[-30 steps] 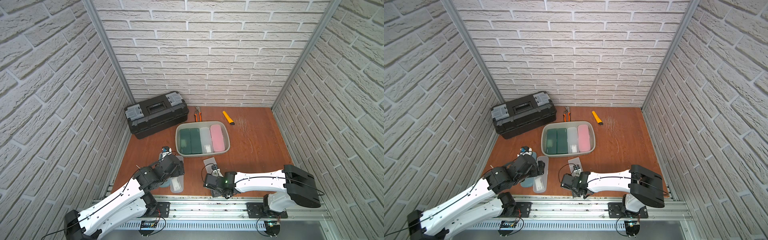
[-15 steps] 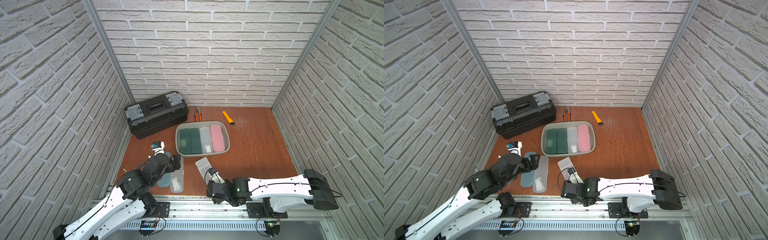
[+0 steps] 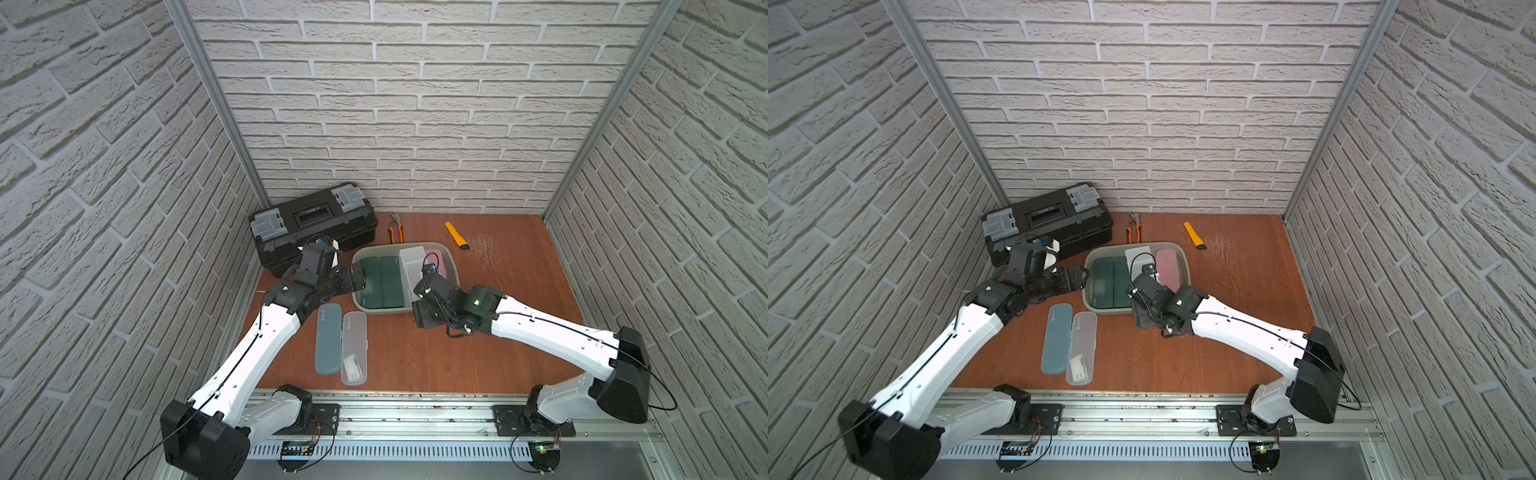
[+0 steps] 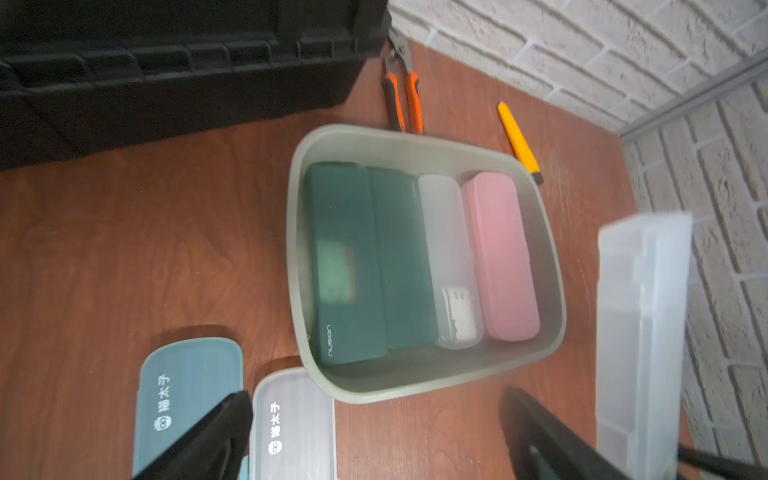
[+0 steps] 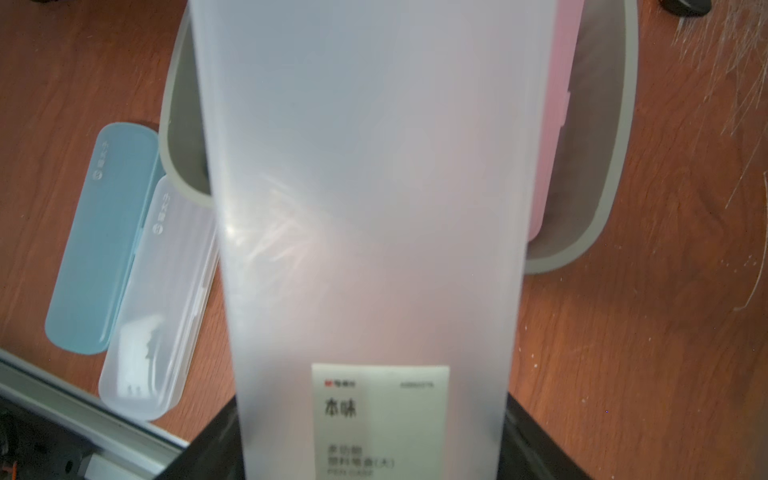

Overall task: Put the pencil case into the storage box
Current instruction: Pick up the pencil case from the center of the board, then place the pencil case at the storage box.

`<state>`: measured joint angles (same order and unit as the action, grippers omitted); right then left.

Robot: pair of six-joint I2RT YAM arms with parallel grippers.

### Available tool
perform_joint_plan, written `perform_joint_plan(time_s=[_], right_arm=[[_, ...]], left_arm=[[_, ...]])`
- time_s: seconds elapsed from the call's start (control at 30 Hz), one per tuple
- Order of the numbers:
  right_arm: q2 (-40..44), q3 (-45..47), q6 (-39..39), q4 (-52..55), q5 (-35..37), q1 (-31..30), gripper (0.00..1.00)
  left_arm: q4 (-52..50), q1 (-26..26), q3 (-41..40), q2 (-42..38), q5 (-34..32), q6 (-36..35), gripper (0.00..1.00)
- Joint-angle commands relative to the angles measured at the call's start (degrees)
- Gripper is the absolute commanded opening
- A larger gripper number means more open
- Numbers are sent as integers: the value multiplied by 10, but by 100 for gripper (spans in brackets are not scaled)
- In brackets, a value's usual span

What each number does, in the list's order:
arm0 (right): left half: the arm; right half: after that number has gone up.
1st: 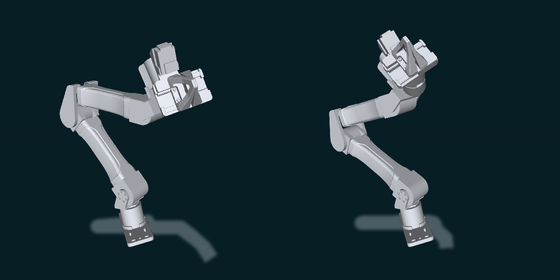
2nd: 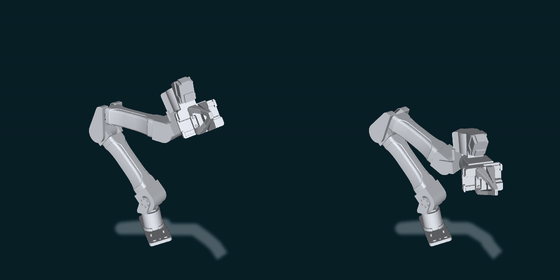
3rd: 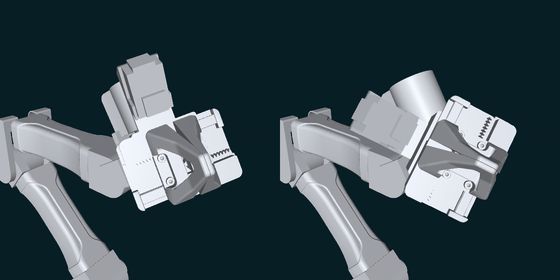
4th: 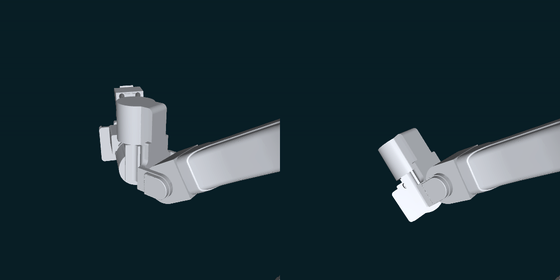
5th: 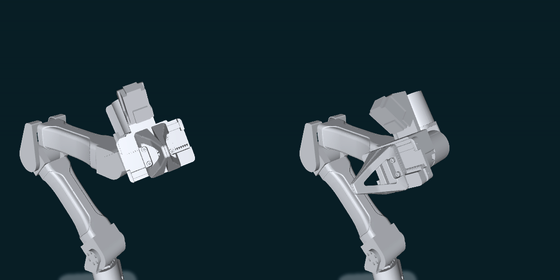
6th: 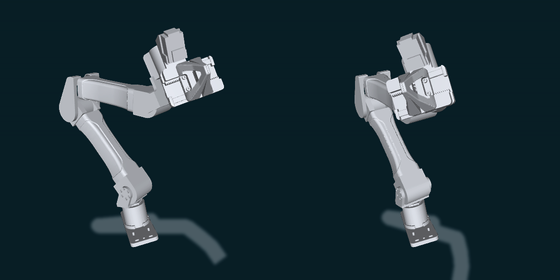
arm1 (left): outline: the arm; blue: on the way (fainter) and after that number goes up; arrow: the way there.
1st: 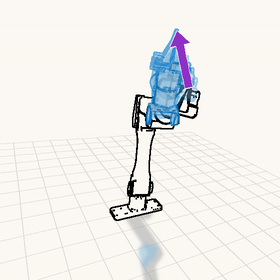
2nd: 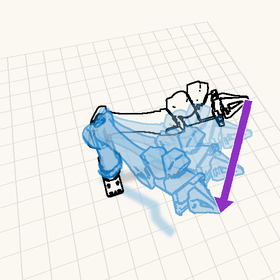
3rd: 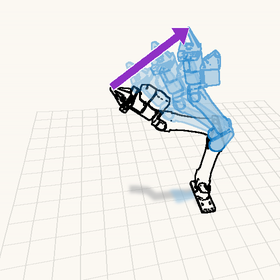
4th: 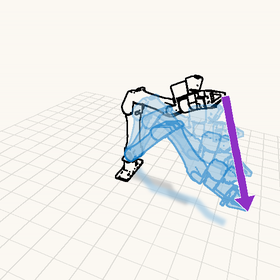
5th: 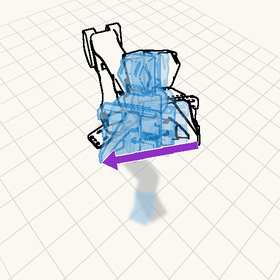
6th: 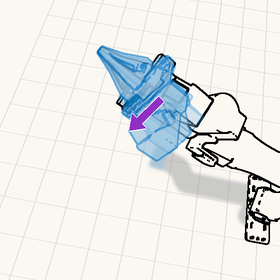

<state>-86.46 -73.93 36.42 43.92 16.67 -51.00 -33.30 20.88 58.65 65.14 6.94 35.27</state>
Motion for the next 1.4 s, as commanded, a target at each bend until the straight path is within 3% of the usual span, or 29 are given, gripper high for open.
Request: perform_joint_plan(time_s=[0.0, 0.1, 0.37, 0.7, 1.13, 1.37], right_arm=[[-49, -57, -50, 16, 4, 33, 48], [-105, -104, -64, 21, 18, 58, 48], [-215, -154, -44, 6, -49, 103, 47], [-241, -130, -18, -18, -42, 101, 50], [-248, -127, -7, -26, -48, 102, 81], [-219, -124, -11, -30, -41, 102, 87]], left_arm=[[30, -4, 13, 10, 56, -40, 99], [45, -5, -14, 2, 47, -32, 98], [74, -5, -108, -58, 5, 15, 99], [48, -5, -138, -86, -5, 23, 99], [26, -5, -166, -126, -10, 44, 99], [11, -4, -181, -154, -14, 53, 99]])
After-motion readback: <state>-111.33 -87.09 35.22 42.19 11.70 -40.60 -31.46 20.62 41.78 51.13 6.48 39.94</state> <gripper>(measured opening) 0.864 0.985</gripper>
